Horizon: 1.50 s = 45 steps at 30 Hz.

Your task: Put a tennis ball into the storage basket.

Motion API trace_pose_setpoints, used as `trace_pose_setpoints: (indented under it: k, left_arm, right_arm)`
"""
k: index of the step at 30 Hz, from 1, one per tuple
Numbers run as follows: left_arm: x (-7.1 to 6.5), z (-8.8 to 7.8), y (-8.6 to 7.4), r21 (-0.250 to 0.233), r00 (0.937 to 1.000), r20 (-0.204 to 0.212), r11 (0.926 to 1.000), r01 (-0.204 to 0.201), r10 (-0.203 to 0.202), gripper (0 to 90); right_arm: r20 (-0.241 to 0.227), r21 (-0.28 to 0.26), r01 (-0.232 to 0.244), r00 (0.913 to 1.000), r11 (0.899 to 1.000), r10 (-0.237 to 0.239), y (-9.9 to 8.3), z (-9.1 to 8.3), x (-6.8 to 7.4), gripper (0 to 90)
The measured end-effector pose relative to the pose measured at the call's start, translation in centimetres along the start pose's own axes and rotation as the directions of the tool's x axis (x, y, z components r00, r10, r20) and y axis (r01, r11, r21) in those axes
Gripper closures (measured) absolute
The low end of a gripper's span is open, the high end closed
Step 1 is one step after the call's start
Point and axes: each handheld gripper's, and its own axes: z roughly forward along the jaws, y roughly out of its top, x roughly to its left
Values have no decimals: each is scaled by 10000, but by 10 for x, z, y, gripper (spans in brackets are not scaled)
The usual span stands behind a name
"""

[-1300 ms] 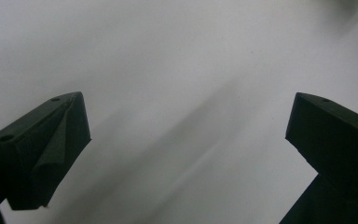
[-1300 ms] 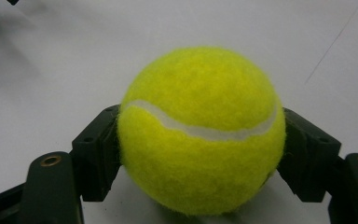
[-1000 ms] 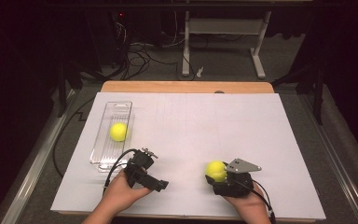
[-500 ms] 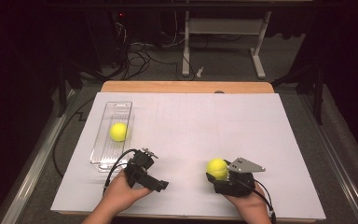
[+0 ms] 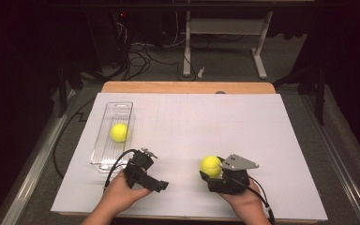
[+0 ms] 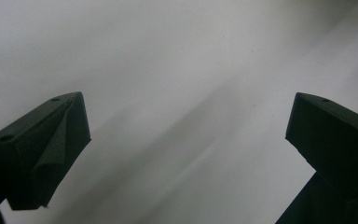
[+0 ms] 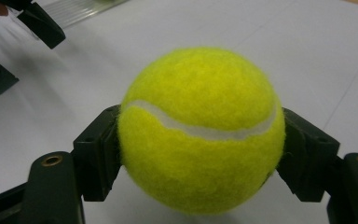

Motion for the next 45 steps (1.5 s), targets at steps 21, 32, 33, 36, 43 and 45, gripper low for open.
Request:
trace_pose_setpoints:
  k: [21, 32, 33, 36, 43, 45]
  left_arm:
    - [-4, -14, 2, -68, 9989, 465, 10000, 52, -49, 8]
    - [-8, -18, 1, -26, 9988, 491, 10000, -77, 78, 8]
    - [-8, -19, 1, -72, 9986, 528, 10000, -47, 51, 8]
    - [-9, -22, 1, -7, 9977, 678, 10000, 2, -2, 8]
    - [-11, -27, 5, -33, 9973, 727, 9999, 97, -94, 8]
    - [-12, -30, 9, -33, 9959, 882, 9998, 216, -213, 8]
  right_arm:
    - [-1257, -919, 625, 9893, 9938, -739, 27, 44, 36, 268]
    - [-1647, -884, 713, 9827, 9935, -852, 14, 62, 49, 268]
    - [-1647, -884, 713, 9827, 9935, -852, 14, 62, 49, 267]
    - [-1709, -897, 789, 9809, 9928, -934, 12, 63, 51, 268]
    - [-1820, -925, 1029, 9761, 9904, -1184, 10, 63, 56, 267]
    - [-1799, -937, 974, 9772, 9908, -1130, 9, 61, 57, 267]
